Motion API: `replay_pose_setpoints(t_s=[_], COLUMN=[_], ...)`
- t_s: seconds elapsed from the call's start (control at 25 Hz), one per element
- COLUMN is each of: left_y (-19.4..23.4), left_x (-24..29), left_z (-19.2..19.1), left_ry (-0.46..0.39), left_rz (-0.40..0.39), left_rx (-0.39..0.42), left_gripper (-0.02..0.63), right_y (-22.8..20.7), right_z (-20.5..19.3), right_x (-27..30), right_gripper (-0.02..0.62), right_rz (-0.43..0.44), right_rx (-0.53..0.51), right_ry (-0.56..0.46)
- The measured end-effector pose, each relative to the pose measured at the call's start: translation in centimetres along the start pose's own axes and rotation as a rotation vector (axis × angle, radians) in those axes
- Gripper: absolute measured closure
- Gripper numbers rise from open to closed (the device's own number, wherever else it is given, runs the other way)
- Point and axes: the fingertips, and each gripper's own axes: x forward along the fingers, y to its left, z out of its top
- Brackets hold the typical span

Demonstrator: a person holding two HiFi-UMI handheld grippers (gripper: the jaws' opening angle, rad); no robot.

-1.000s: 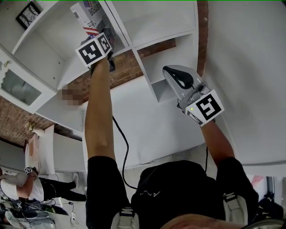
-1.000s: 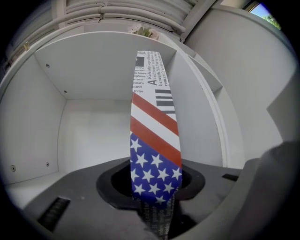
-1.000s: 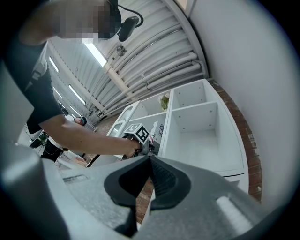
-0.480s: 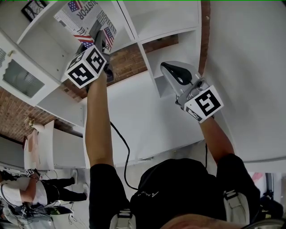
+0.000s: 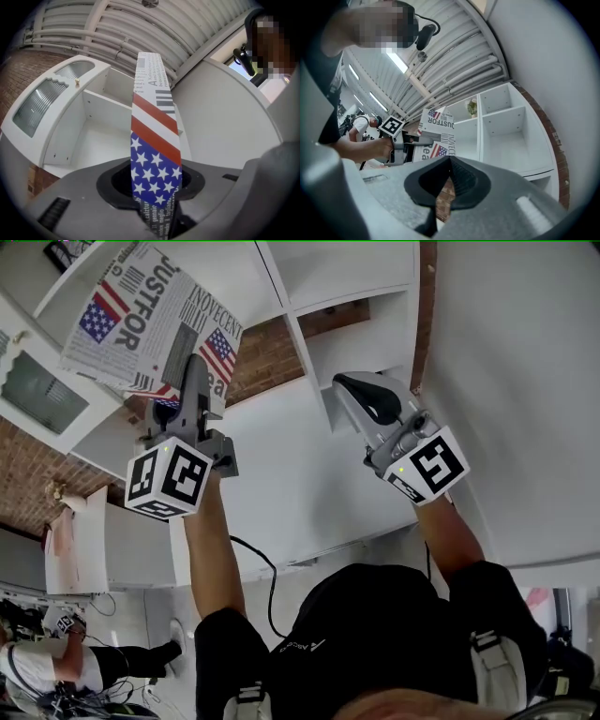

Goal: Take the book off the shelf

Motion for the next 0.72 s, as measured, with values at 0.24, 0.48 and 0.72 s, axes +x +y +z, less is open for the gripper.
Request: replay_pose_setpoints(t_s=[0.24, 0.48, 0.72], left_y=[-4.6, -9.6, -9.0], left_x=[-5.9, -8.1, -7.8], left_z=[-3.2, -6.5, -6.4], left_ry=[0.003, -0.009, -0.019], left_rz=[-0.046, -0.056, -0.103], left_rx=[-0.029, 0.008, 0.032], left_gripper=[0.454, 0.454, 0.454], right_y=[0.8, -0.3, 0.6], right_z=[-1.0, -3.3, -4.1], right_x=[-3.4, -6.8, -3.9], right_gripper=[0.594, 0.594, 0.594], right_rz=[-0.025, -0.039, -0.039], right_rx=[0.009, 0.036, 0.028], right_ry=[0.005, 0.024, 0.064])
